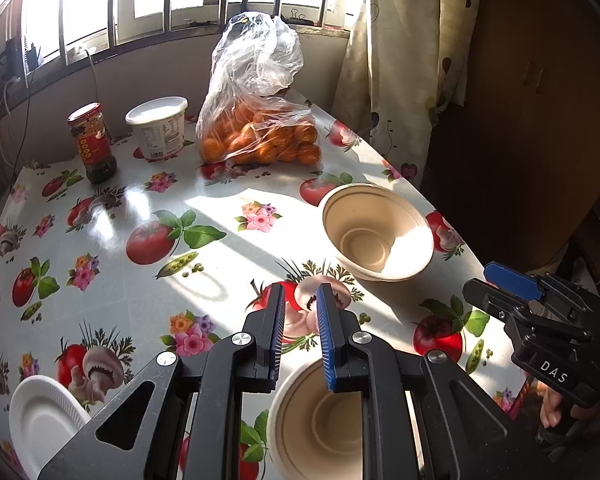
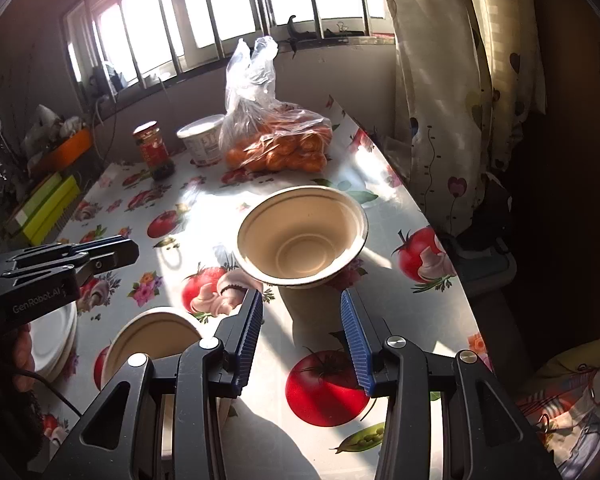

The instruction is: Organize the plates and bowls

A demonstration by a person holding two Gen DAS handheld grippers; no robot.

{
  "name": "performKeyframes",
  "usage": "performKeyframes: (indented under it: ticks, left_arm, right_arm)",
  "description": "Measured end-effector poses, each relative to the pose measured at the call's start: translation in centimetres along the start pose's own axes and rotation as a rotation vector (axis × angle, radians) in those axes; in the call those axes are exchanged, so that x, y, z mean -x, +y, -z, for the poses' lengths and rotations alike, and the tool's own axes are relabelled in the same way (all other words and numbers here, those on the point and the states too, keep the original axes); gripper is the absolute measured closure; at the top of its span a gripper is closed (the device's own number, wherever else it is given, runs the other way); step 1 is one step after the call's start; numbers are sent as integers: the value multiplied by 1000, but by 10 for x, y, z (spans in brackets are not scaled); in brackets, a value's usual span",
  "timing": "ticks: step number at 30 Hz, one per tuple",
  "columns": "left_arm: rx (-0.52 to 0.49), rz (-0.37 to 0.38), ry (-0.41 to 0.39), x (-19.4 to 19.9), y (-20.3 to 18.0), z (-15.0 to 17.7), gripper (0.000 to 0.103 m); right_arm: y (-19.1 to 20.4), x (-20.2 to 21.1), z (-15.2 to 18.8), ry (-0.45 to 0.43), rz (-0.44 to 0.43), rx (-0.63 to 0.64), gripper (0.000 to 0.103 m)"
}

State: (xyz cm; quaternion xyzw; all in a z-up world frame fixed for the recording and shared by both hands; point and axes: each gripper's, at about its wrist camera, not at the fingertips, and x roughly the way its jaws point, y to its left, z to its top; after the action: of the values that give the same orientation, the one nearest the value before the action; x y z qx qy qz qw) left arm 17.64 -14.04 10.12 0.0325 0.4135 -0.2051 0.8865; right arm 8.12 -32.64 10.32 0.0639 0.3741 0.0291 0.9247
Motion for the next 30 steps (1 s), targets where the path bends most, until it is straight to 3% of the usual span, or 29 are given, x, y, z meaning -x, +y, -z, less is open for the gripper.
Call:
performKeyframes:
  ticks: [17,30]
  left_arm:
    - [-33,35,63,-53,-9,-36,86]
    - [-32,83,143,-87,-12,-41,86]
  right_arm:
    - [-28,-40,-21,44,20,-34,62]
    - [-35,-67,-23,79,-16,-64,63]
